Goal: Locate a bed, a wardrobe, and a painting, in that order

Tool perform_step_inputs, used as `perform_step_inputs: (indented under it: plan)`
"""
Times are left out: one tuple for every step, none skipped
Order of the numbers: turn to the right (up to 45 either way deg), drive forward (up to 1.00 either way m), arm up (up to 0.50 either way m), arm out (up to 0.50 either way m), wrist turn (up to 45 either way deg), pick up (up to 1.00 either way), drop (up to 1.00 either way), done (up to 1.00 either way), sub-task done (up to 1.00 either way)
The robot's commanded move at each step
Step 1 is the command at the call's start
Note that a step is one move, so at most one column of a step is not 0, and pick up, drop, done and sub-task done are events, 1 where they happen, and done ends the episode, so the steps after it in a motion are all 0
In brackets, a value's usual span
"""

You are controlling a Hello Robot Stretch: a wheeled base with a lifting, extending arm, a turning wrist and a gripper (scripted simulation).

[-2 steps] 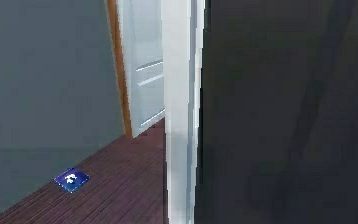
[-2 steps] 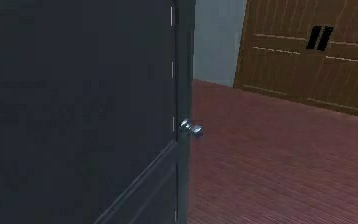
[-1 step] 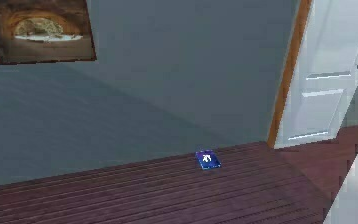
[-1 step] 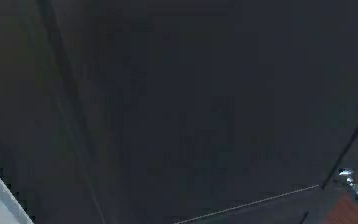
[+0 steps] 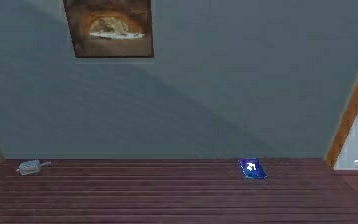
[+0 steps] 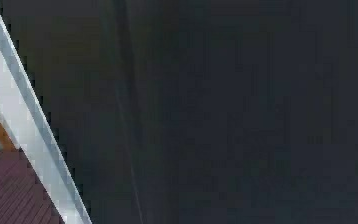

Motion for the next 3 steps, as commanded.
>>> perform_step_inputs:
  plan:
    - [0.0,0.45,0.00,0.00,0.0,0.00,0.00,0.00,0.00]
    - [45.0,0.00,0.00,0.00,0.0,0.00,0.00,0.00,0.00]
    - [24.0,0.00,0.00,0.00,0.0,0.00,0.00,0.00,0.00]
